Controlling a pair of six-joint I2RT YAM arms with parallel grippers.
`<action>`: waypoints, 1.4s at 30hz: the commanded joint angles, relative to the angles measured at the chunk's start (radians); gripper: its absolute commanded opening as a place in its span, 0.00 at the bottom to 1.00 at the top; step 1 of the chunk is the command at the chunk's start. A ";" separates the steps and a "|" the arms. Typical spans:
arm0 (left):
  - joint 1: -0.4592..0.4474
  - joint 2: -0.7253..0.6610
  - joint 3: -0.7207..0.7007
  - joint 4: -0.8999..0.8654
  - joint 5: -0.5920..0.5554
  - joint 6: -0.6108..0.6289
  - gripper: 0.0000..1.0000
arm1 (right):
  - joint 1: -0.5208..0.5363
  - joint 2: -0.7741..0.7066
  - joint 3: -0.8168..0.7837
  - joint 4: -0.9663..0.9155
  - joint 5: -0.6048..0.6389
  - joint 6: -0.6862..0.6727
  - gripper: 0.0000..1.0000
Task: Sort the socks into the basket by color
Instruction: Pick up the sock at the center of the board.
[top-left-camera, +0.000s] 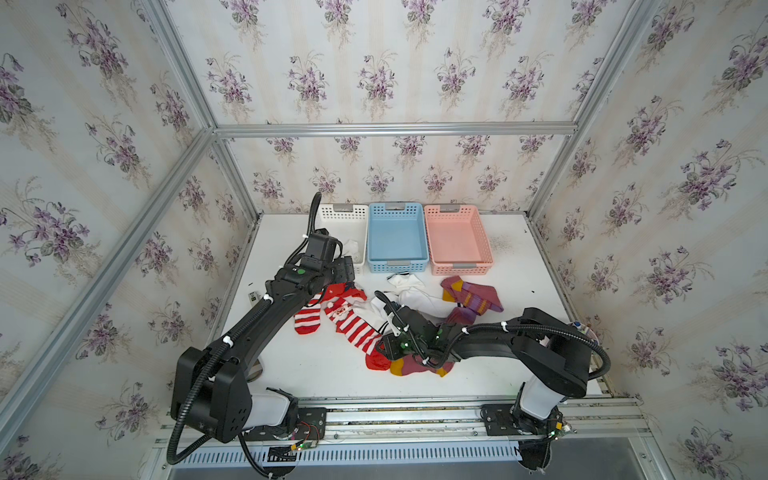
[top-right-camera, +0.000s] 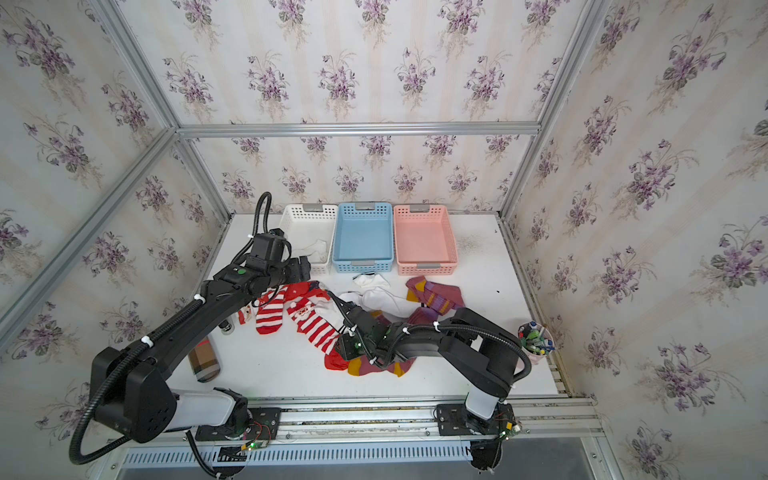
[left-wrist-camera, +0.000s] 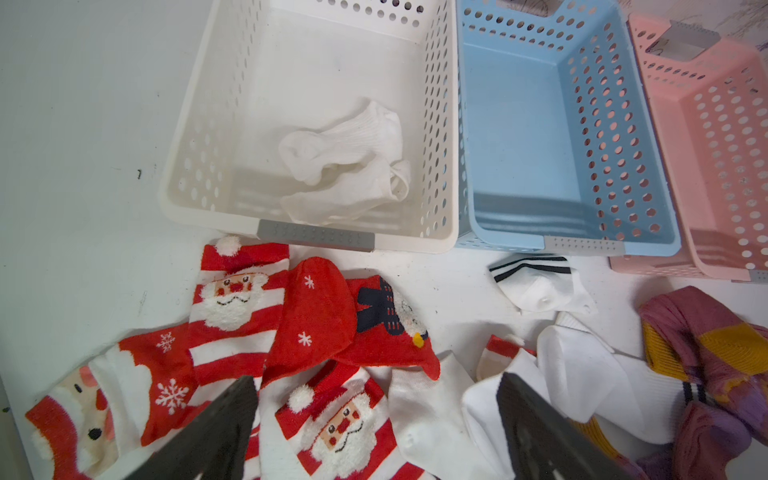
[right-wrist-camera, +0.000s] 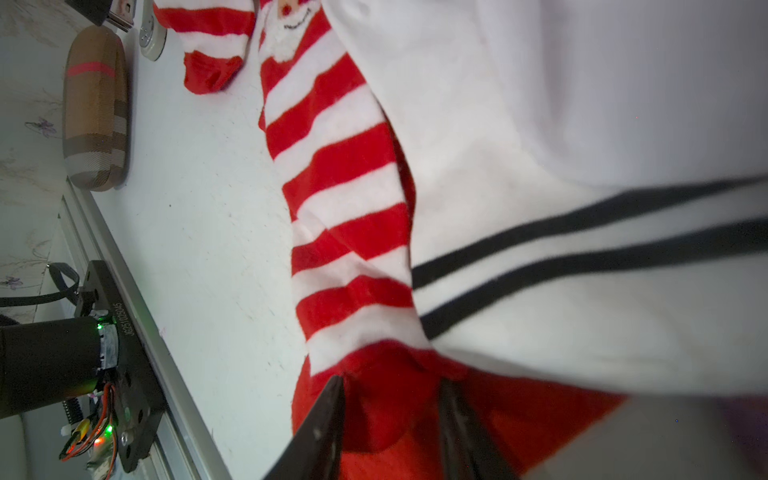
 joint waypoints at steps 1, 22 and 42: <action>0.001 -0.012 -0.006 -0.004 -0.018 0.004 0.92 | 0.000 0.014 0.018 0.013 0.023 0.004 0.37; 0.000 -0.043 -0.026 0.006 0.007 0.011 0.94 | -0.001 -0.082 0.159 -0.128 0.114 -0.084 0.00; -0.001 -0.077 -0.058 0.025 0.053 -0.006 0.95 | -0.246 -0.248 0.316 -0.138 0.137 -0.211 0.00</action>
